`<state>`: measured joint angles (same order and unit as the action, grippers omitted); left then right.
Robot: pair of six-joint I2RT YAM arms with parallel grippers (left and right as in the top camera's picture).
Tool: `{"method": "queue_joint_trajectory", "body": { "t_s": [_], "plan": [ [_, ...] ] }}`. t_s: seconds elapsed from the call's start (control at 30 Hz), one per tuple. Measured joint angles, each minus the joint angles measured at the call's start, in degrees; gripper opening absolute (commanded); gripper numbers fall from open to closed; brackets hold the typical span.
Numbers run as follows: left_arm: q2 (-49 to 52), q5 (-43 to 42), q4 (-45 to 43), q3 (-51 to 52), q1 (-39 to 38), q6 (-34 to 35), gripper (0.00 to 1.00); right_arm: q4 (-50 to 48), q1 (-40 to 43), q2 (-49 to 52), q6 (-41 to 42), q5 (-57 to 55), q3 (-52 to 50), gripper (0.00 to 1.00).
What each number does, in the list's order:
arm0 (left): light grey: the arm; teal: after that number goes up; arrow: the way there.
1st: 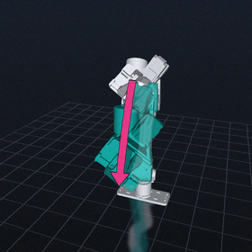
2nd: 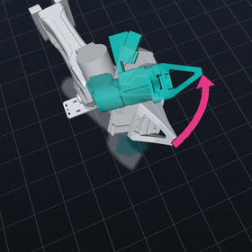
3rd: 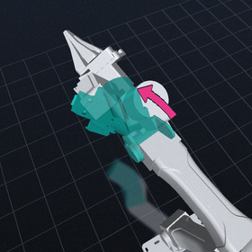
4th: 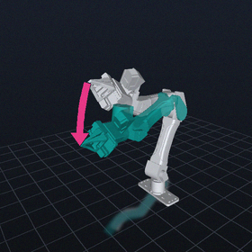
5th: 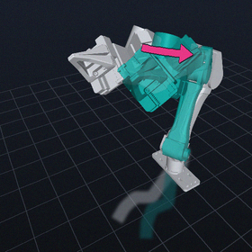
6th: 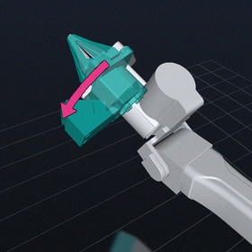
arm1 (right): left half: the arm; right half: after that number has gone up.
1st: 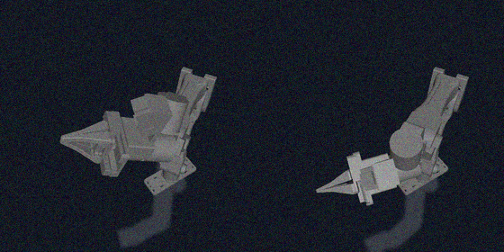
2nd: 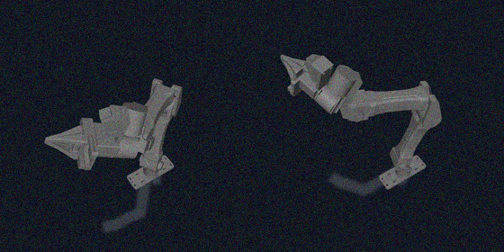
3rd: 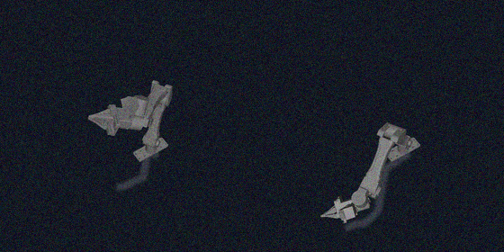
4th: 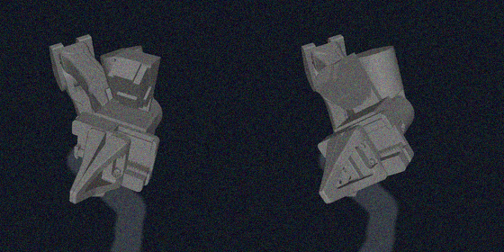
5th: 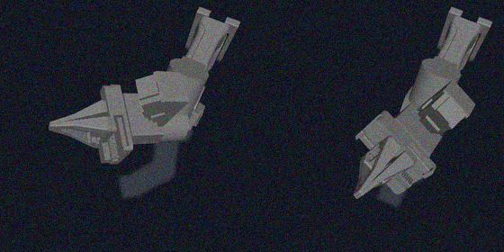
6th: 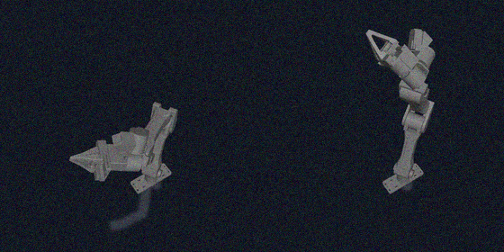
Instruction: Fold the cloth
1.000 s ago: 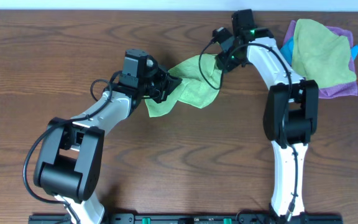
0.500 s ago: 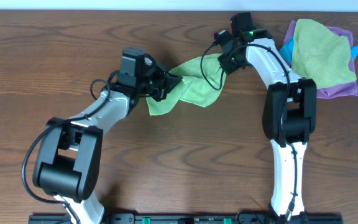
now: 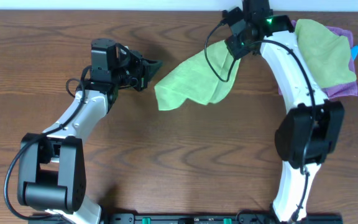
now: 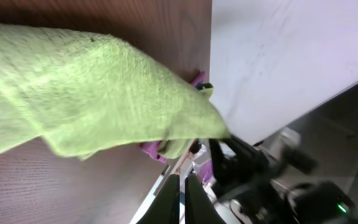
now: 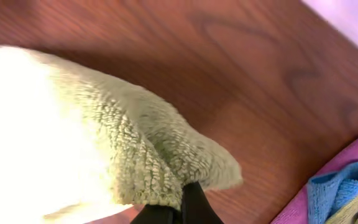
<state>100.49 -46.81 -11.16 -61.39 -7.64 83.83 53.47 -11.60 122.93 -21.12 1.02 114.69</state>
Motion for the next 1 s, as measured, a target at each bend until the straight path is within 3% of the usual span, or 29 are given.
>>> {"method": "queue_joint_trajectory", "body": {
  "t_s": [0.07,0.2,0.27,0.3,0.33,0.53,0.8,1.0],
  "plan": [
    [0.0,-0.02,0.02,0.0,-0.04,0.0,0.06,0.31,-1.18,-0.33,0.0,0.02,0.0,0.02],
    [0.0,-1.44,0.31,0.0,-0.02,0.15,0.17,0.59,-3.39,-0.17,0.0,0.0,0.0,0.02],
    [0.0,-2.86,0.87,0.0,-0.09,-0.07,0.26,0.15,-4.17,-0.2,0.0,-0.46,0.0,0.01],
    [0.0,-3.8,1.42,0.0,-0.17,-0.52,0.38,-0.02,-4.46,-0.2,0.0,-0.79,0.0,0.02],
    [0.0,-4.72,2.29,0.0,-0.35,-1.4,0.43,-0.11,-4.7,-0.17,0.0,-1.09,0.0,0.01],
    [0.0,-5.27,9.31,0.02,-4.68,-10.19,0.64,-2.19,-4.74,-0.17,0.0,-3.54,0.0,0.02],
    [0.02,7.98,7.45,0.02,-18.36,-14.67,0.71,-5.79,-1.33,-0.17,0.72,-5.79,0.0,0.01],
    [3.43,17.94,2.56,0.02,-24.02,-14.49,0.77,-6.73,2.69,1.38,2.19,-6.03,0.0,0.02]
  ]
}}
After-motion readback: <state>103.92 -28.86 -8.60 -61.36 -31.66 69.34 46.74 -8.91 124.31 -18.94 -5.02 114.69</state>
